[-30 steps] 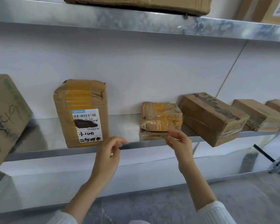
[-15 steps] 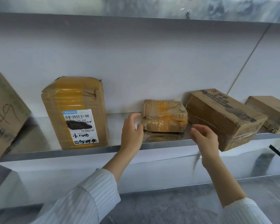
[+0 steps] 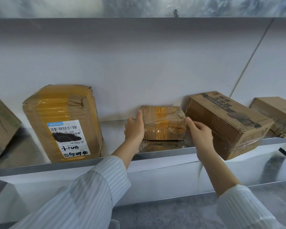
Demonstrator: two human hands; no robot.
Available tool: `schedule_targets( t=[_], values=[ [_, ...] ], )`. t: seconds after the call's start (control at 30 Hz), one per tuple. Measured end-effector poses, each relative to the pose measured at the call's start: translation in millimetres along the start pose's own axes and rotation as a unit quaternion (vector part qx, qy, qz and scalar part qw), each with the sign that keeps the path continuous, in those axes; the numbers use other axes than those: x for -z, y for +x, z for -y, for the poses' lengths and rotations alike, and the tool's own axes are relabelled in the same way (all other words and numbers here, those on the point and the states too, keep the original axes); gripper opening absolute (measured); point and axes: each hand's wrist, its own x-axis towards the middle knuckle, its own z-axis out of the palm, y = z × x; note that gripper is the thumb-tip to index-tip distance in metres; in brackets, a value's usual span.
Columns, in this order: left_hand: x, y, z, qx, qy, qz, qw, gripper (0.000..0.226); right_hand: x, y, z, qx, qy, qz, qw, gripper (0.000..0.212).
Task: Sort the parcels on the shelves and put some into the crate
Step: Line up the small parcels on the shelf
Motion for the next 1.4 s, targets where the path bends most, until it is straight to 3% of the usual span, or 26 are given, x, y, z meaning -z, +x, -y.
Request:
schedule_targets(
  t=[0.2, 0.37, 0.53, 0.77, 0.9, 1.0, 1.3, 1.4],
  values=[
    [-1, 2, 1, 0.050, 0.055, 0.029, 0.997, 0.089, -9, 15, 16, 0.008, -0.027, 0.014, 1.000, 0.062],
    [2, 16, 11, 0.056, 0.044, 0.063, 0.995, 0.057, -4, 24, 16, -0.017, -0.053, 0.027, 0.998, 0.047],
    [9, 32, 17, 0.049, 0.016, 0.077, 0.996, 0.067, -12, 25, 14, -0.014, -0.060, 0.037, 0.997, 0.031],
    [6, 29, 9, 0.072, 0.018, 0.087, 0.993, 0.065, -15, 18, 12, -0.005, -0.057, 0.008, 0.998, 0.037],
    [19, 26, 10, 0.059, 0.037, 0.127, 0.989, 0.065, -10, 5, 11, -0.007, -0.052, 0.010, 0.999, 0.036],
    [31, 18, 16, 0.051, 0.069, 0.162, 0.983, 0.090, -2, -11, 7, 0.013, -0.062, 0.010, 0.998, 0.031],
    [50, -16, 28, -0.039, 0.033, 0.191, 0.980, 0.078, 14, -45, 4, 0.065, -0.033, 0.017, 0.997, 0.027],
    [54, -22, 33, -0.059, 0.023, 0.182, 0.981, 0.066, 12, -50, 14, 0.053, -0.008, 0.029, 0.998, 0.041]
  ],
)
